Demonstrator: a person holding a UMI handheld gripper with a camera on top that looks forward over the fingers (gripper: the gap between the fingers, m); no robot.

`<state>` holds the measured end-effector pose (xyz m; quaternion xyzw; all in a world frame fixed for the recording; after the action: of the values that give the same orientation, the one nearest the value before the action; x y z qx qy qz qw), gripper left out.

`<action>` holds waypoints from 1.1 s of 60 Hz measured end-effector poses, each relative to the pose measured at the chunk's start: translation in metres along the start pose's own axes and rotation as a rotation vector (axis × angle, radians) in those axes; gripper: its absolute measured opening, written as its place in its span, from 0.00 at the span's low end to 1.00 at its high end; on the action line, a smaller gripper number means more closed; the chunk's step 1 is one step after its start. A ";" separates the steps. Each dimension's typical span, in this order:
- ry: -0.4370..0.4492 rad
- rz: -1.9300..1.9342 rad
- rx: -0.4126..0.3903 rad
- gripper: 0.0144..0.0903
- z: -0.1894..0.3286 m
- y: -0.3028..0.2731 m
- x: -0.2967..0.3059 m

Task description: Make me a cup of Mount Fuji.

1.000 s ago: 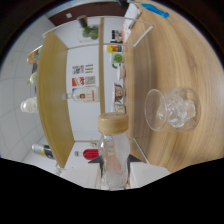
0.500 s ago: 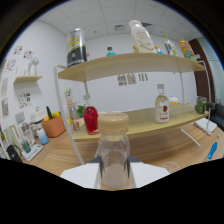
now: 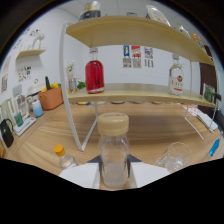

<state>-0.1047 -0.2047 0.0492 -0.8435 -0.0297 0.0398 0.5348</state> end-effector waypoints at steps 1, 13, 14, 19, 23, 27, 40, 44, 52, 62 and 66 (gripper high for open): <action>0.002 0.000 -0.002 0.34 -0.001 0.001 0.001; -0.006 -0.010 0.021 0.37 -0.014 0.007 -0.002; -0.006 -0.011 0.021 0.40 -0.015 0.007 -0.001; -0.022 -0.005 0.023 0.53 -0.023 0.005 -0.004; -0.039 0.013 0.022 0.80 -0.034 -0.002 -0.005; -0.034 0.031 0.029 0.94 -0.049 -0.014 -0.004; 0.038 0.051 0.082 0.93 -0.112 -0.067 0.024; 0.057 0.039 0.085 0.93 -0.127 -0.075 0.038; 0.115 0.007 0.067 0.93 -0.153 -0.092 0.074; 0.146 0.035 0.059 0.93 -0.183 -0.150 0.100; 0.169 0.029 0.073 0.93 -0.192 -0.184 0.107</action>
<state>0.0195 -0.2894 0.2931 -0.8242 0.0295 -0.0228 0.5651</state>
